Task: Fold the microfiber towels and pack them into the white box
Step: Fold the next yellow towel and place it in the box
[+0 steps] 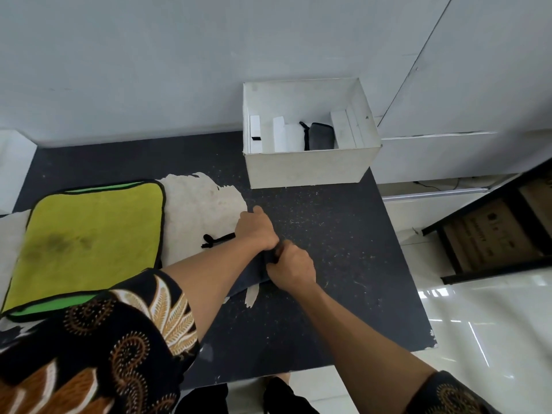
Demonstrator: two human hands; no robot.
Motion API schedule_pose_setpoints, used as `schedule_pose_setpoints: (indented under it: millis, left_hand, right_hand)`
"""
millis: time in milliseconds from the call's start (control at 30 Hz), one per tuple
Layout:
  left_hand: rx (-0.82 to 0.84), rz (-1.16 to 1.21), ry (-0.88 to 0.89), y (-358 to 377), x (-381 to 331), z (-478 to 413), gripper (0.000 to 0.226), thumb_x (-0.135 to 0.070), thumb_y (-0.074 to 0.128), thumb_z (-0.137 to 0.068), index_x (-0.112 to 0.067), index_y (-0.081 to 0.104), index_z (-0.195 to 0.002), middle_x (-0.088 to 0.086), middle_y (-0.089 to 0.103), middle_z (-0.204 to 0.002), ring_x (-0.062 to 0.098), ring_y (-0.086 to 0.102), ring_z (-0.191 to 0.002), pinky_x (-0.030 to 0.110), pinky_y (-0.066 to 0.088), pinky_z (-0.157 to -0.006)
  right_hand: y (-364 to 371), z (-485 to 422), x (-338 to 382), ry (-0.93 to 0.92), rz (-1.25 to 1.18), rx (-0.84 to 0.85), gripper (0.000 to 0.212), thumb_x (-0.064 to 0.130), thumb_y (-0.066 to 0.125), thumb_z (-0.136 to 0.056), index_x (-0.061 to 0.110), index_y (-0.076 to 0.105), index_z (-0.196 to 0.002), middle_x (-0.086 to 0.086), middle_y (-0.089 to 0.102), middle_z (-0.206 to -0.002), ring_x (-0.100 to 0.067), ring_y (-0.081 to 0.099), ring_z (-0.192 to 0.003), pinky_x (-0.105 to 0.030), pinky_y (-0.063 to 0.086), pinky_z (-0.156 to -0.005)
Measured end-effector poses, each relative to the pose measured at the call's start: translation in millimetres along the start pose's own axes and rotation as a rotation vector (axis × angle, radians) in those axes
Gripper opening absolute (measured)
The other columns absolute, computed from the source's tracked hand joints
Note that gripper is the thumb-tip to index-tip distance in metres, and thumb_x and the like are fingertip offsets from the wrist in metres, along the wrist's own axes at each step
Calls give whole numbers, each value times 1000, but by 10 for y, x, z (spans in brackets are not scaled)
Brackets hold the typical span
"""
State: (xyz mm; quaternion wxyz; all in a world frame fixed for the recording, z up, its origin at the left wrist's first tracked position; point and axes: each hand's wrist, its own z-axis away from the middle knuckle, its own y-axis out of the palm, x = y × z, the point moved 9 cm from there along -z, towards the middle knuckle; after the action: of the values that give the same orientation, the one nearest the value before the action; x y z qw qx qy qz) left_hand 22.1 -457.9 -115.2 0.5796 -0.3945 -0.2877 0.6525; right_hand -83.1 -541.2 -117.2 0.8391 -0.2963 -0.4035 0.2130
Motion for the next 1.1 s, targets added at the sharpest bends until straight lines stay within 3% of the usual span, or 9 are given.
schedule_pose_setpoints:
  millis: [167,333,500,567,667,733,867,933,1100]
  left_hand:
    - [-43,167,-97,33,2,35,76,-23,78,-72,-14,29,-129,14,37,-125,24,42,-82,32,36,-65]
    - [38,206,-117,-39,88,37,79,-19,64,-81,-6,18,-143,13,57,-120,30,61,-102,33,45,-68]
    - [80,401,-138,-238,386,157,67,-13,56,-89,-8,18,-144,12,55,-113,28,63,-84,37,59,-74]
    - [69,440,-106,-314,539,208,56,-8,54,-87,-7,30,-138,15,56,-117,31,61,-96,42,58,-82]
    - [32,484,-39,-409,754,280,28,3,45,-86,-6,62,-107,18,61,-114,35,59,-104,46,55,-89]
    - [39,556,-42,-391,918,314,33,9,40,-86,-9,68,-90,15,63,-109,33,59,-104,44,56,-87]
    - [44,657,-105,-265,1270,283,14,-3,58,-86,-7,70,-82,15,69,-108,26,60,-98,46,55,-91]
    - [15,654,-99,-220,1367,260,5,-12,70,-85,-9,70,-81,9,69,-97,24,62,-96,39,55,-84]
    - [-111,606,-100,-177,1504,256,33,-15,75,-81,-11,55,-106,4,57,-102,22,56,-95,28,43,-72]
  right_hand:
    - [-14,19,36,-35,-3,-25,29,26,61,-83,13,58,-109,-10,67,-101,-31,65,-92,-33,46,-66]
    - [-25,84,66,-53,19,-46,25,25,59,-78,18,63,-102,-6,68,-93,-29,65,-86,-32,47,-64]
    - [-20,198,317,-201,52,-136,12,25,61,-80,20,60,-91,0,63,-86,-24,63,-80,-32,48,-62]
    - [10,269,466,-286,60,-168,15,25,62,-80,20,59,-94,0,63,-89,-22,62,-81,-31,45,-64]
    - [121,373,660,-390,66,-172,22,23,64,-80,19,59,-101,0,62,-95,-21,60,-83,-28,40,-65]
    - [218,424,757,-432,75,-155,24,22,66,-79,18,60,-103,0,62,-98,-21,60,-84,-26,39,-66]
    - [495,495,872,-490,139,-67,28,20,67,-80,15,60,-107,-3,61,-104,-22,60,-91,-28,44,-72]
    - [612,505,871,-500,192,-29,31,20,66,-82,15,60,-112,-5,60,-108,-23,59,-96,-30,45,-77]
    - [815,528,818,-521,276,72,40,20,64,-85,12,60,-123,-8,56,-118,-26,57,-106,-33,47,-85]
